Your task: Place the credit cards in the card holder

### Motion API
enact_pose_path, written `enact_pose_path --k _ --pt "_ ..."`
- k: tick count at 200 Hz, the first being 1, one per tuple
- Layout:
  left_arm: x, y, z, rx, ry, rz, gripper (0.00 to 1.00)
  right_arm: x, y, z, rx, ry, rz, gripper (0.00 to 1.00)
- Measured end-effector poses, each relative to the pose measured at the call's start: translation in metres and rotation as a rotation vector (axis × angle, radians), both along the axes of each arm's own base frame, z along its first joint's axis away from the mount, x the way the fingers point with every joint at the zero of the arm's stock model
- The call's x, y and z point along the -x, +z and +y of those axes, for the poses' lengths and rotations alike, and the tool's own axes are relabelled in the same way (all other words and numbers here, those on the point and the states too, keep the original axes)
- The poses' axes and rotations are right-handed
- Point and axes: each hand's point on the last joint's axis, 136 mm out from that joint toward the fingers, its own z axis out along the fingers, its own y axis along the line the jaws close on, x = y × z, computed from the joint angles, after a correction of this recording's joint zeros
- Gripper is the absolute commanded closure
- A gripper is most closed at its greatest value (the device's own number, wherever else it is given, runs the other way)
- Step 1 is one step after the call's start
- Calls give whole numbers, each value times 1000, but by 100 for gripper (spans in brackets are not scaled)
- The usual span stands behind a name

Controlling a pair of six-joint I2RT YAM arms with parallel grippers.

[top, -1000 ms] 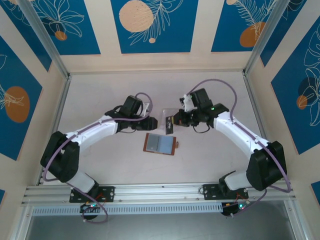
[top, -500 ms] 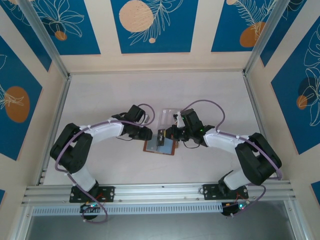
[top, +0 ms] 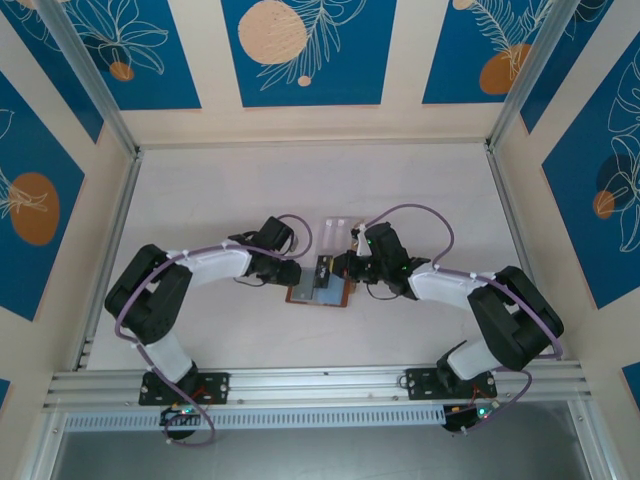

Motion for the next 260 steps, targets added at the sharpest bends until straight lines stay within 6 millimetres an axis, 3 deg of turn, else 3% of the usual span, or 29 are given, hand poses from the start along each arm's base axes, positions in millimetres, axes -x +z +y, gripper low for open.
enact_pose_path --k 189,260 --pt "-1 -1 0 -3 14 -22 68 14 -19 -8 22 -65 31 100" --pt "-1 -2 0 -11 26 -27 68 22 -25 2 20 -50 58 100"
